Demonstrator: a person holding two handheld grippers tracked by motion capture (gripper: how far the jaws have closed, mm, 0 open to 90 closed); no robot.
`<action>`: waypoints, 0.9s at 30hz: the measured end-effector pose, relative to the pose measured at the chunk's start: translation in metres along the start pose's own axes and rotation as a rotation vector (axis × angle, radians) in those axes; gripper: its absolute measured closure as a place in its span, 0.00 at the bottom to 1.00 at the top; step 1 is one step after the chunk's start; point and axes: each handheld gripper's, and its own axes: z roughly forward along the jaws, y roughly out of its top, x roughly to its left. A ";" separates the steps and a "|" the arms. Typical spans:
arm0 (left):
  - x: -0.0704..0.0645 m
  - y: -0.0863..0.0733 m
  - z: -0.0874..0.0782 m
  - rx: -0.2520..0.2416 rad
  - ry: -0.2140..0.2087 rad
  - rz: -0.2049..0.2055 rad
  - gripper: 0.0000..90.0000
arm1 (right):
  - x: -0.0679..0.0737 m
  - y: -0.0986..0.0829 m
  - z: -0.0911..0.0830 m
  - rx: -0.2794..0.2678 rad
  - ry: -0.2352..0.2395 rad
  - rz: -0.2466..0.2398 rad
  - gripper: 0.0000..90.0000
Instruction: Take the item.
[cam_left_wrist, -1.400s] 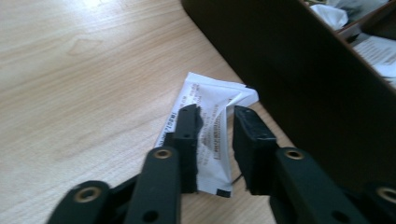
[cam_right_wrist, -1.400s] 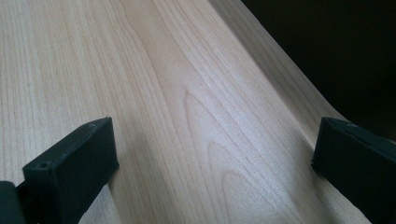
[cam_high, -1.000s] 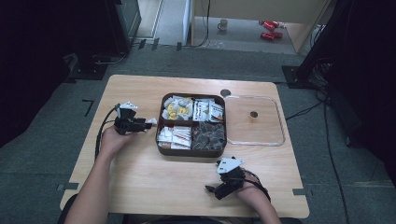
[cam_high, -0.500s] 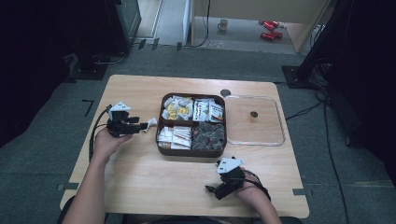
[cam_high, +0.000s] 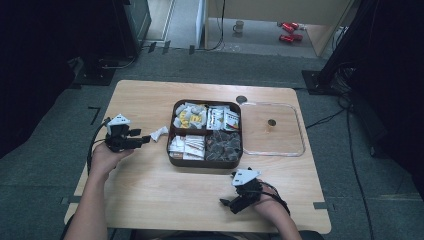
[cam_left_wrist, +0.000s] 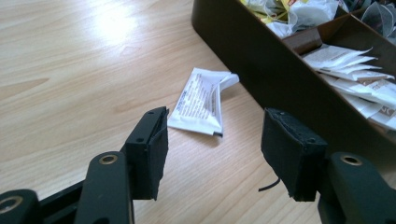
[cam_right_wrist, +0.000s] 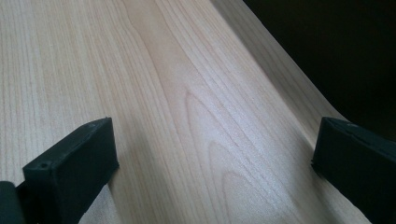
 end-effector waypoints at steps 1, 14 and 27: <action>0.001 -0.002 -0.001 0.000 0.001 -0.002 0.46 | 0.000 0.000 0.000 0.001 0.000 0.000 0.00; 0.019 -0.022 -0.005 0.019 0.039 0.004 0.45 | 0.000 0.001 0.000 0.001 0.003 -0.003 0.00; 0.038 -0.037 -0.003 0.047 0.139 0.008 0.45 | -0.001 0.001 0.001 0.000 0.004 -0.005 0.00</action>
